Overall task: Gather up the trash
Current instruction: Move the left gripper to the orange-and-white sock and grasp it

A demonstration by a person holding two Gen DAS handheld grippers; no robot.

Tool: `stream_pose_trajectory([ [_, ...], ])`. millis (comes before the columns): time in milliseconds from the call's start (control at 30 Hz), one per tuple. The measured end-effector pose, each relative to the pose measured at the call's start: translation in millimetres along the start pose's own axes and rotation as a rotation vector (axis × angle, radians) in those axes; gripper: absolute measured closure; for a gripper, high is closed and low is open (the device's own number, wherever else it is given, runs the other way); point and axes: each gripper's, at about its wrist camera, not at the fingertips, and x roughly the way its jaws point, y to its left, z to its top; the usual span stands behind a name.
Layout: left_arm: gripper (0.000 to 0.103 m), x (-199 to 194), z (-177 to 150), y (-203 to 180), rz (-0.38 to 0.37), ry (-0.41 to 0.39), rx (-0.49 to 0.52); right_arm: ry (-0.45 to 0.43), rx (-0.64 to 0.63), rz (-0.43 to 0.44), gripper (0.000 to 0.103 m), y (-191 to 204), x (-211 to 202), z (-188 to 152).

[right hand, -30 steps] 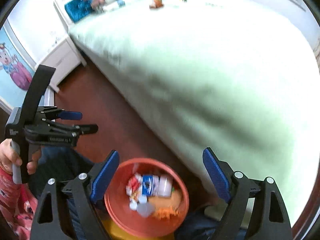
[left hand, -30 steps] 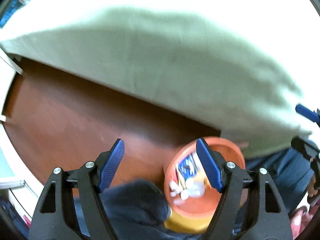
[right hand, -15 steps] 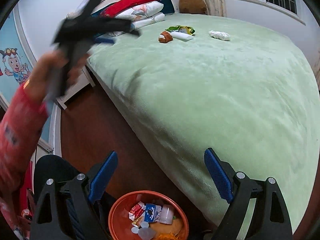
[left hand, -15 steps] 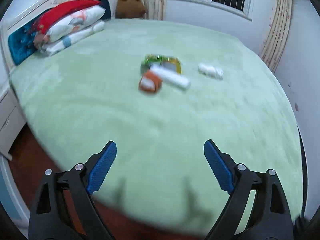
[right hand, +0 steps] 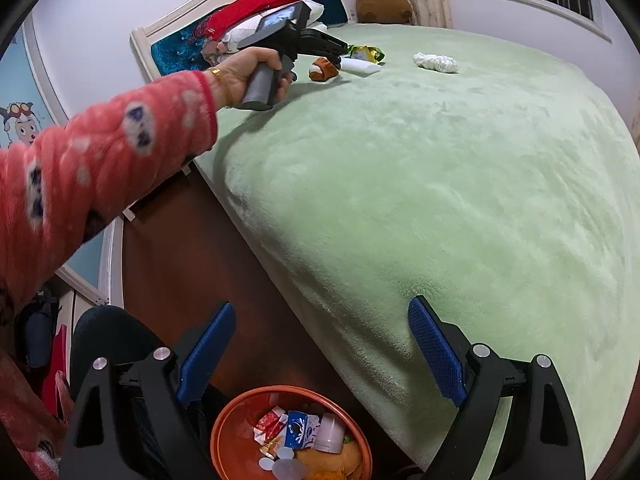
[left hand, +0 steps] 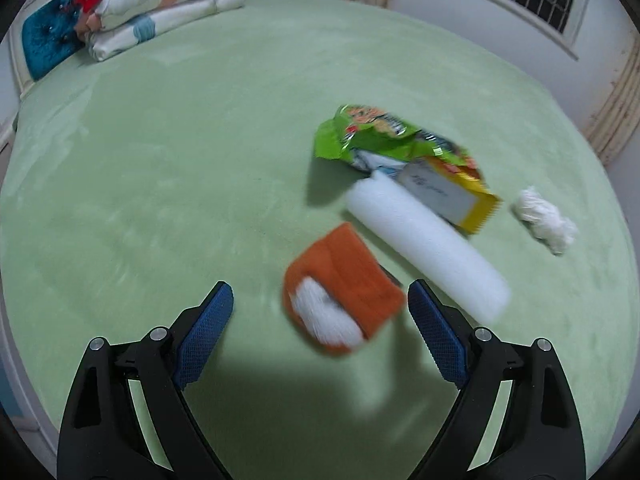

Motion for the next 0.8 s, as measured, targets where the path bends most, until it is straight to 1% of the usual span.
stream_pose_trajectory([
  [33,0.021,3,0,1,0.008,0.003,-0.006,-0.001,0.001,0.001,0.017,0,0,1],
  [67,0.033,3,0,1,0.004,0.001,-0.009,-0.001,-0.002,0.001,0.017,0,0,1],
  [100,0.052,2,1,1,-0.01,0.003,-0.01,0.0,-0.003,0.0,0.017,1,1,2],
  [133,0.061,1,-2,0,-0.037,0.015,-0.003,0.002,-0.002,-0.001,0.017,1,2,2],
  [200,0.069,-3,-3,-4,-0.02,0.01,0.035,0.002,0.001,0.0,0.017,1,3,3],
  [300,0.072,-14,-8,-8,-0.026,-0.003,0.071,0.0,0.005,0.001,0.016,2,3,3],
  [400,0.073,-25,-11,-8,-0.038,-0.011,0.088,-0.005,0.004,0.003,0.016,5,1,4],
  [600,0.073,-66,-19,-4,-0.046,-0.055,0.126,-0.032,-0.033,-0.008,0.016,15,-10,7],
  [733,0.073,-115,-35,1,-0.055,-0.125,0.173,-0.068,-0.093,-0.02,0.016,21,-19,20],
  [800,0.073,-143,-48,8,-0.055,-0.153,0.182,-0.096,-0.113,-0.027,0.016,19,-23,36],
])
